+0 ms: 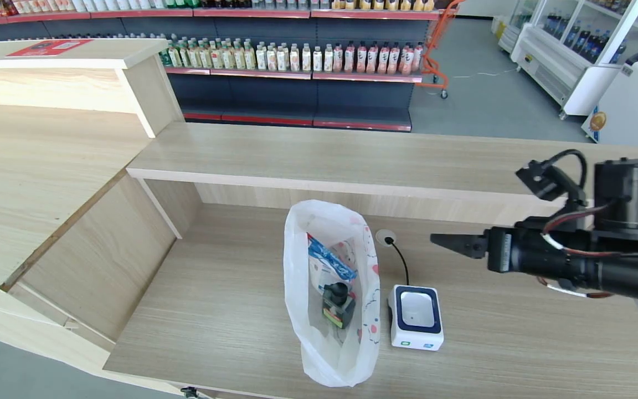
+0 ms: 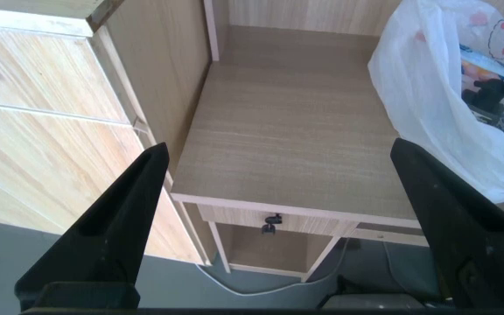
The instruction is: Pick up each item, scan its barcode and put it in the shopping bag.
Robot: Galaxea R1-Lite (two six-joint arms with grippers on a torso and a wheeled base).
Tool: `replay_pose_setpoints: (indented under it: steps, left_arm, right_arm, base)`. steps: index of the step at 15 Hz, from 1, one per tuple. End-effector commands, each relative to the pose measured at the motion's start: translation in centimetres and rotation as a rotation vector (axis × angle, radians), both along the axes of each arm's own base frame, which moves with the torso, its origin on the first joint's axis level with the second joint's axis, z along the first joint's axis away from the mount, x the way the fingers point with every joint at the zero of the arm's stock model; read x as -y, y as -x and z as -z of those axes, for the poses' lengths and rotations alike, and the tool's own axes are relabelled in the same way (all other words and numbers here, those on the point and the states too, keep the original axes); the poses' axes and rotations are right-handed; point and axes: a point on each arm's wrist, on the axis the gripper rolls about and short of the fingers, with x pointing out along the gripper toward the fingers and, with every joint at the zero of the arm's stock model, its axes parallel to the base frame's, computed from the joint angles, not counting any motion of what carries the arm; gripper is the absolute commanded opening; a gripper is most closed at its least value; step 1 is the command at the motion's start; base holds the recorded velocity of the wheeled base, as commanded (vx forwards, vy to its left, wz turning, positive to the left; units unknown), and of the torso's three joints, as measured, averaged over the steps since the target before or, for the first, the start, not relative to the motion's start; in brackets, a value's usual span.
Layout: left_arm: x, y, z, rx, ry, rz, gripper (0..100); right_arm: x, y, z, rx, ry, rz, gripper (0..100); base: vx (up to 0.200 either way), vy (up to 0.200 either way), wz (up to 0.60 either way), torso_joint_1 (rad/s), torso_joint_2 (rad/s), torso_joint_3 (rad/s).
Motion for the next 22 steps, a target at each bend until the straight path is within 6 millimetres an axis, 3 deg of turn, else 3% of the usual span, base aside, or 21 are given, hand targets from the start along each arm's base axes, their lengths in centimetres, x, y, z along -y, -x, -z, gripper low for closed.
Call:
replay_pose_setpoints:
  steps: [1,2,3,4,5,8,15,22]
  left_arm:
    - [0.0,0.0,0.0,0.0,0.001,0.0,100]
    - [0.0,0.0,0.0,0.0,0.001,0.0,100]
    - [0.0,0.0,0.0,0.0,0.001,0.0,100]
    - [0.0,0.0,0.0,0.0,0.001,0.0,100]
    - [0.0,0.0,0.0,0.0,-0.001,0.0,100]
    - [0.0,0.0,0.0,0.0,-0.001,0.0,100]
    - [0.0,0.0,0.0,0.0,0.001,0.0,100]
    - [0.0,0.0,0.0,0.0,0.001,0.0,100]
  right_arm:
    - [6.3,11.8,1.5,0.144,0.1,0.252,100]
    - [6.9,13.7,2.6,0.156,0.113,0.302,100]
    - [6.9,13.7,2.6,0.156,0.113,0.302,100]
    - [7.8,18.6,6.4,0.222,0.15,0.333,100]
    - [8.2,20.3,8.6,0.262,0.166,0.359,100]
    - [8.8,23.9,11.4,0.314,0.171,0.44,100]
    - [8.6,25.2,12.0,0.405,0.141,0.584,100]
    - [8.7,25.2,12.0,0.402,0.128,0.58,100]
  base:
    - [0.0,0.0,0.0,0.0,0.0,0.0]
    - [0.0,0.0,0.0,0.0,0.0,0.0]
    - [0.0,0.0,0.0,0.0,0.0,0.0]
    - [0.0,0.0,0.0,0.0,0.0,0.0]
    - [0.0,0.0,0.0,0.0,0.0,0.0]
    - [0.0,0.0,0.0,0.0,0.0,0.0]
    - [0.0,0.0,0.0,0.0,0.0,0.0]
    - [0.0,0.0,0.0,0.0,0.0,0.0]
